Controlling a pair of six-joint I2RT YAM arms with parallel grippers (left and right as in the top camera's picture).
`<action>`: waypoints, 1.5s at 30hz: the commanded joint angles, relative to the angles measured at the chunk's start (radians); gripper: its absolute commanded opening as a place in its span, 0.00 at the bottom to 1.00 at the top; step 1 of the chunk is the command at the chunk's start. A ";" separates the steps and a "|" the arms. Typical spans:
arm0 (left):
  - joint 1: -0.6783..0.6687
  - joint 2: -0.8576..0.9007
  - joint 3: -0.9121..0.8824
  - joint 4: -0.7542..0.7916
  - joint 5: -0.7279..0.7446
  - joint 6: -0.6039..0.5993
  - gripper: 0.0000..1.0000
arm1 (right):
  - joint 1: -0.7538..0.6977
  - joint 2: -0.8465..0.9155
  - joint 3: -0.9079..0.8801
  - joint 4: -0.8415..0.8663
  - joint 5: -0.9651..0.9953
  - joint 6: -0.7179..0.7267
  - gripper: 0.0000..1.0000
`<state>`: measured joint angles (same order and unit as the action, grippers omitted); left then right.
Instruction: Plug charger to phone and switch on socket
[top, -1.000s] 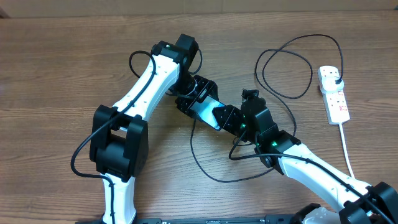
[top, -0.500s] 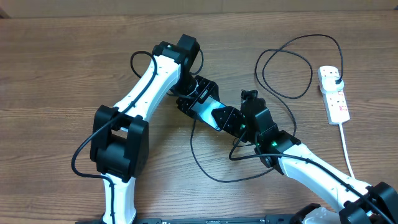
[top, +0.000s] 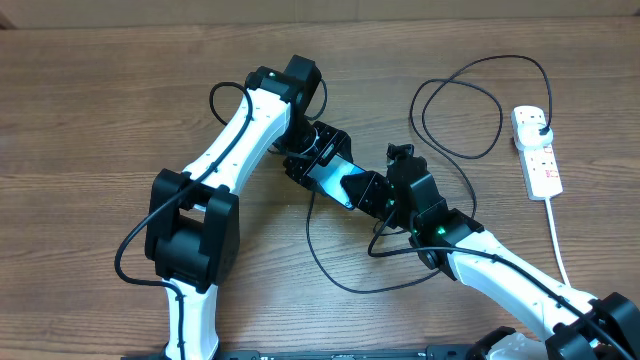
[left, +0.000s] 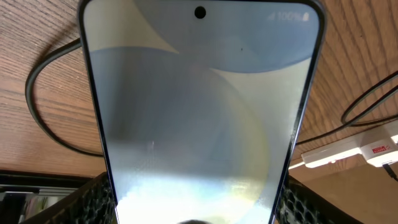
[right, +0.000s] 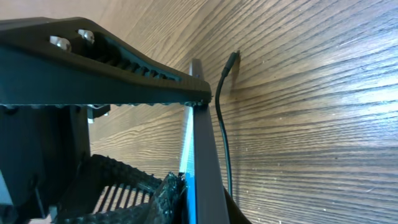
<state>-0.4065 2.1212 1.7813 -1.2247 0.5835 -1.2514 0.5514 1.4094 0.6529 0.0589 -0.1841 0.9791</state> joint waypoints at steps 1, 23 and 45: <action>-0.007 -0.005 0.029 0.002 0.011 -0.013 0.70 | 0.005 0.005 0.018 0.001 0.004 -0.006 0.11; -0.002 -0.005 0.029 0.008 0.012 0.208 0.99 | -0.059 -0.084 0.018 -0.050 0.002 -0.006 0.04; 0.047 -0.085 0.201 0.095 0.229 0.783 1.00 | -0.297 -0.481 0.018 -0.313 -0.046 -0.043 0.04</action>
<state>-0.3656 2.1170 1.9087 -1.1286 0.7643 -0.5587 0.2703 0.9710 0.6525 -0.2676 -0.2199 0.9447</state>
